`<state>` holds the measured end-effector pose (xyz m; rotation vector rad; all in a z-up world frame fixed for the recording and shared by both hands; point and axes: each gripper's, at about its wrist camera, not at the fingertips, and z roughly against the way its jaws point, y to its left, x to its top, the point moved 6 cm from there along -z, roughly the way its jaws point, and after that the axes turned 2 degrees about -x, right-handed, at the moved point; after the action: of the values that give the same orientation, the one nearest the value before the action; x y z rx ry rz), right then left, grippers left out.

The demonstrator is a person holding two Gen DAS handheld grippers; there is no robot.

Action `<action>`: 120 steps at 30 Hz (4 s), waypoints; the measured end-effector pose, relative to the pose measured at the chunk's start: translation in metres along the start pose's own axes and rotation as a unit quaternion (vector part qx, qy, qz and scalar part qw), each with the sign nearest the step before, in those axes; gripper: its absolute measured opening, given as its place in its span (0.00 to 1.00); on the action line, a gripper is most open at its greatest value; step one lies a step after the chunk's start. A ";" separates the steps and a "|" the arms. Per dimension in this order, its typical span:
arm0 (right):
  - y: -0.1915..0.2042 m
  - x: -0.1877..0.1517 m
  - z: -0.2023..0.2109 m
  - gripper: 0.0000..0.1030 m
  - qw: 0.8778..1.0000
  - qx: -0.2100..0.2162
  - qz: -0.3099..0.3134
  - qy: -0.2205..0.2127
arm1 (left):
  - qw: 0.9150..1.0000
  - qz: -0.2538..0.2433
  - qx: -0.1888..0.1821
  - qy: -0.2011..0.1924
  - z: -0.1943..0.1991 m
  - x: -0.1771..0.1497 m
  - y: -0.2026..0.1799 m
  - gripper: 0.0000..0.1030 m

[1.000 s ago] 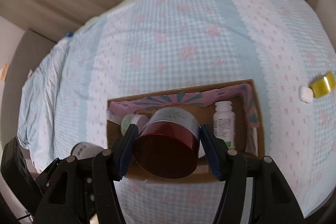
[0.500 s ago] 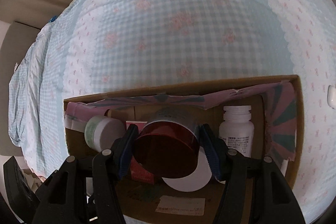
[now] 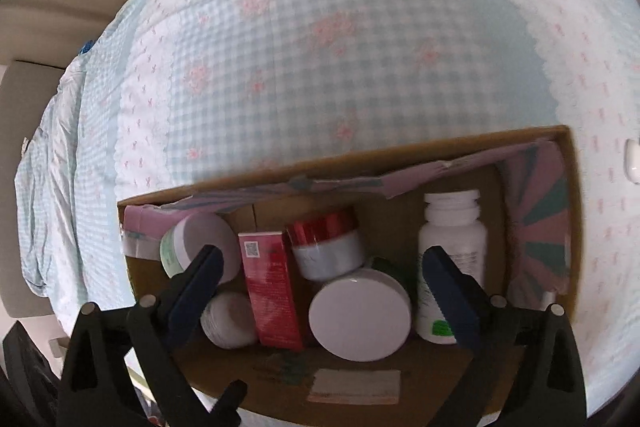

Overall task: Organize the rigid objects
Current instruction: 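Carry the black-capped and red-capped jars into the cardboard box and release both, then lift both tools from the box toward the earbud case and tape roll, then grasp the white earbud case with the left tool while the right tool grasps the yellow tape roll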

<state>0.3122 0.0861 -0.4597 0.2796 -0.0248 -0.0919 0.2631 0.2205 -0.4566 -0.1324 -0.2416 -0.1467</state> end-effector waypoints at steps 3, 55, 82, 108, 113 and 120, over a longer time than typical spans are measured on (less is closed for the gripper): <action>-0.002 -0.003 0.007 0.96 1.000 0.000 0.000 -0.005 | 1.000 0.006 -0.001 -0.006 0.009 0.000 0.000 1.00; -0.166 -0.104 0.326 1.00 0.969 -0.067 0.083 -0.225 | 0.986 0.018 -0.011 -0.163 0.213 0.006 -0.201 1.00; -0.368 0.051 0.189 1.00 0.995 0.011 0.094 -0.041 | 0.996 -0.041 -0.052 -0.057 -0.042 0.097 -0.401 1.00; -0.399 0.078 0.053 0.94 0.986 0.116 0.119 0.025 | 0.990 -0.107 -0.034 -0.088 -0.170 0.102 -0.424 0.73; -0.406 0.076 0.059 0.93 0.988 0.117 0.105 0.005 | 0.989 -0.113 -0.038 -0.087 -0.171 0.109 -0.429 0.62; -0.421 0.076 0.067 0.93 0.990 0.113 0.079 -0.009 | 0.990 -0.108 -0.044 -0.084 -0.172 0.116 -0.430 0.58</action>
<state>0.3484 -0.3421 -0.5108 0.5013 -0.0758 0.0661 0.3445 -0.2415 -0.5450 -0.2058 -0.4180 -0.3619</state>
